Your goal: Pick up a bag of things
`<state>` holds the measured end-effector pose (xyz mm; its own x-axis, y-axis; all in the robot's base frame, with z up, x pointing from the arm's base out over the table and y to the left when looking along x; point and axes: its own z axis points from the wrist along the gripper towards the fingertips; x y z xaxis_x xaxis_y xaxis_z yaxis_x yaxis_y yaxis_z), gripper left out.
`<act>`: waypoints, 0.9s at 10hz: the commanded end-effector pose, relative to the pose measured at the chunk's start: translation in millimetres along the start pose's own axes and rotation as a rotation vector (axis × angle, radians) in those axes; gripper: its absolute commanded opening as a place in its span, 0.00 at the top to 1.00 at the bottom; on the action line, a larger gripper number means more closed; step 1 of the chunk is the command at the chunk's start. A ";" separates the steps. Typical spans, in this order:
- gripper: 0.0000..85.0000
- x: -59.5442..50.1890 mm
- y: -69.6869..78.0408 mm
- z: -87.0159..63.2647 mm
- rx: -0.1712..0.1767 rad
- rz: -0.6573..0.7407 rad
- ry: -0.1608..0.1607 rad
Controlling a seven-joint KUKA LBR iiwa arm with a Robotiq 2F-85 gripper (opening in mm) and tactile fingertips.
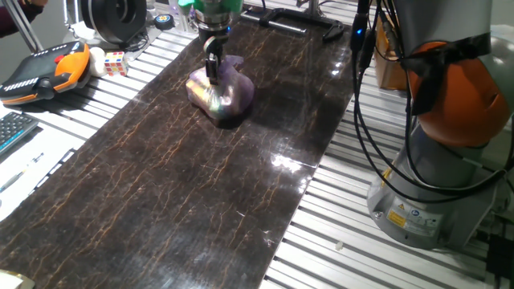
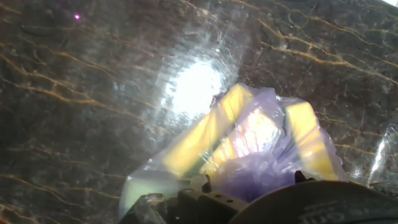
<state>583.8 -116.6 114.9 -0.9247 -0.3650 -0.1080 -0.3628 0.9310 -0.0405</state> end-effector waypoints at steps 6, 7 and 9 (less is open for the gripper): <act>0.38 6.9 3.0 -3.2 -0.006 0.022 0.021; 0.39 8.2 3.9 -4.6 -0.005 0.029 0.028; 0.41 9.1 6.1 -2.7 -0.006 0.044 0.042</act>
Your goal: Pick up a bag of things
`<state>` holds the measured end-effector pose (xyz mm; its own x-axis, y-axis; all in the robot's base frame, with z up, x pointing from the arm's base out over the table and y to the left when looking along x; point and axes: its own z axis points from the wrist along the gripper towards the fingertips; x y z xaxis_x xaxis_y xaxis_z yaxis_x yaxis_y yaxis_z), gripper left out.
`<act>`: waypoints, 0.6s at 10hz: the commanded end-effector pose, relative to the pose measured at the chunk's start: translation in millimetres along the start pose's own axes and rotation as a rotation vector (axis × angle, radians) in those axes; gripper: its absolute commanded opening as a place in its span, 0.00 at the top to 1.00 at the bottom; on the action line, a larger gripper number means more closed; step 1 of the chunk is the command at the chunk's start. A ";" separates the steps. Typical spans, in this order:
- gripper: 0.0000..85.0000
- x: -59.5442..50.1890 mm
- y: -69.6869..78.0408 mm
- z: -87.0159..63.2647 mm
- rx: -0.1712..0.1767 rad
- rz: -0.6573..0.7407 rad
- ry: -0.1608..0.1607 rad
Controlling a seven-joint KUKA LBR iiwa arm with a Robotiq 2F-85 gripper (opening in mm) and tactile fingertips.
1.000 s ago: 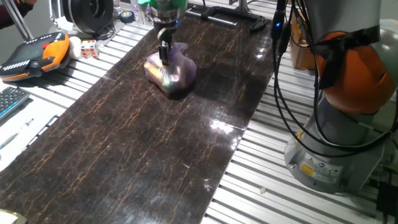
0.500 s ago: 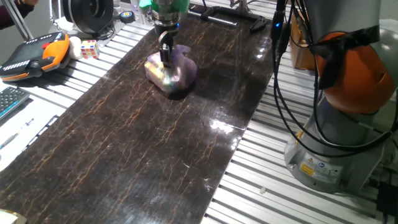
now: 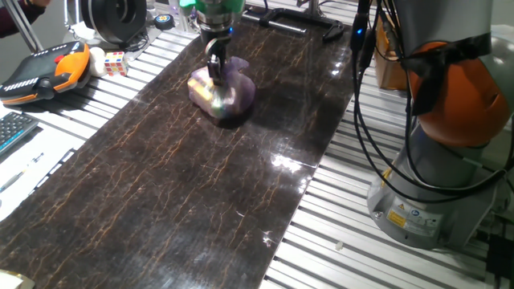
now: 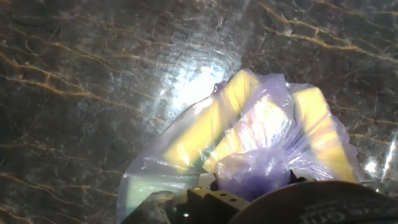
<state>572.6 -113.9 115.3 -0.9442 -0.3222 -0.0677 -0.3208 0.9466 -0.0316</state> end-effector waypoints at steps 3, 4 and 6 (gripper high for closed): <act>0.57 1.1 0.9 2.3 -0.002 0.012 0.009; 0.76 1.1 1.1 2.3 -0.006 0.016 0.013; 0.99 0.8 1.7 2.4 -0.026 0.013 0.027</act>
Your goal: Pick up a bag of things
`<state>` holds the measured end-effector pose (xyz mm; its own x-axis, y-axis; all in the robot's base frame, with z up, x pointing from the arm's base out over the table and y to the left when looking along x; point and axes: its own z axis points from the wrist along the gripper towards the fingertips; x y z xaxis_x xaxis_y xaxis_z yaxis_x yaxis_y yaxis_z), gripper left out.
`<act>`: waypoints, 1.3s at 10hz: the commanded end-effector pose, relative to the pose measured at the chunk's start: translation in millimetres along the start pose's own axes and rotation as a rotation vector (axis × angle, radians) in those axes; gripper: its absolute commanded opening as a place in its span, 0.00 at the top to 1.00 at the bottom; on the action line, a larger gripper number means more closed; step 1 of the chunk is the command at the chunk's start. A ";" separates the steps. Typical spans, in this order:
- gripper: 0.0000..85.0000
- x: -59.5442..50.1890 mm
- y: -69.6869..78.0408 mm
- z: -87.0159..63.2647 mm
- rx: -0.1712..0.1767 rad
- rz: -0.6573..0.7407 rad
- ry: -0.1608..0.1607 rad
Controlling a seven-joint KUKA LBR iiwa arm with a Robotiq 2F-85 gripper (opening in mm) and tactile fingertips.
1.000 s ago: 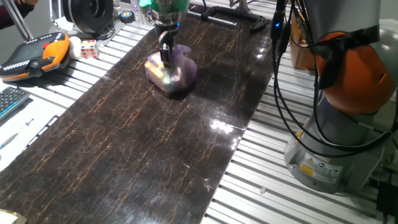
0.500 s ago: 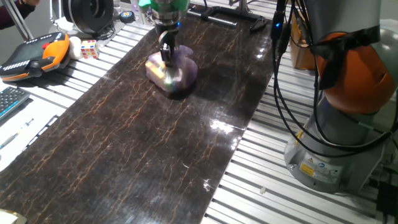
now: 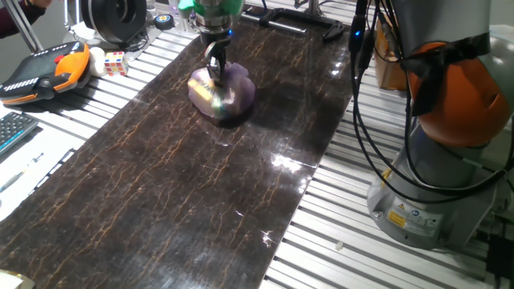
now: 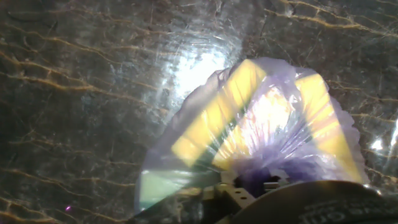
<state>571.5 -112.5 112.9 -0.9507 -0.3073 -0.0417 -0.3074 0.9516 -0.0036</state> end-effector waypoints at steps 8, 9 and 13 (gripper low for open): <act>0.99 -21.5 18.9 -36.0 -0.002 0.114 0.002; 0.99 -24.6 25.0 -43.7 0.006 0.132 0.004; 0.99 -31.1 58.6 -70.0 0.045 0.190 -0.012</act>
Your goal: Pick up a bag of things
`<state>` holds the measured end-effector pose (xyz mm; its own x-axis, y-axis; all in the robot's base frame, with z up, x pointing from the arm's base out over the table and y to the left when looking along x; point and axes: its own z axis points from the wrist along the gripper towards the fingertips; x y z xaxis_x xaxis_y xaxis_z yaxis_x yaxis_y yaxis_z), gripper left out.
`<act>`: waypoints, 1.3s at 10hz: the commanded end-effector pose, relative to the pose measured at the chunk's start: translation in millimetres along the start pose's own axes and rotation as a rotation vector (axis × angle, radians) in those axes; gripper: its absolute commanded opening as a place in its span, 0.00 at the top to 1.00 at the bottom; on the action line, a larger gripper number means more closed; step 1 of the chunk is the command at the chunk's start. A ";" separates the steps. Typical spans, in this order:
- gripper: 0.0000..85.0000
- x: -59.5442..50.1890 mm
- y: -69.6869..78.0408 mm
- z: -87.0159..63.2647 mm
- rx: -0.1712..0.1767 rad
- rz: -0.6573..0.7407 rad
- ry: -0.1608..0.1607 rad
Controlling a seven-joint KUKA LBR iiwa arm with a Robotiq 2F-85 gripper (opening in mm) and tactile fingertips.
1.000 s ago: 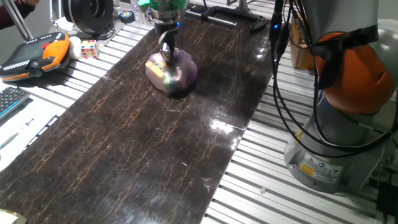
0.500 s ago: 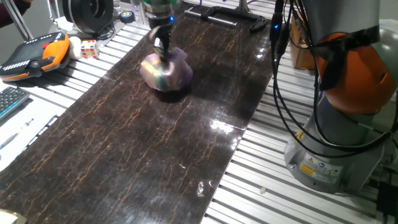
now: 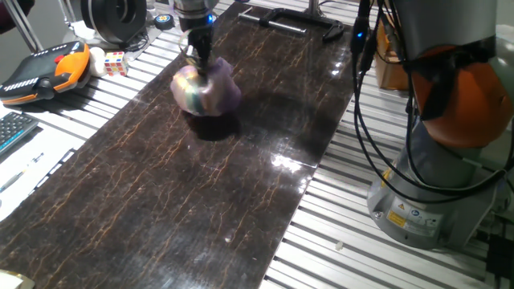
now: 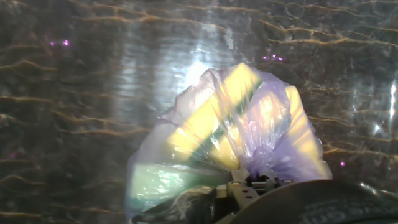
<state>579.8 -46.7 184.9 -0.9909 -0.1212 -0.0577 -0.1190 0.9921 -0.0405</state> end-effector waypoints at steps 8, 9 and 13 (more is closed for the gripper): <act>0.99 12.1 21.9 -22.1 0.011 0.025 0.003; 0.99 14.3 22.9 -23.0 0.005 0.020 0.010; 0.99 17.5 24.3 -23.6 -0.043 0.024 0.028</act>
<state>558.0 -23.9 206.3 -0.9951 -0.0939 -0.0303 -0.0942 0.9955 0.0063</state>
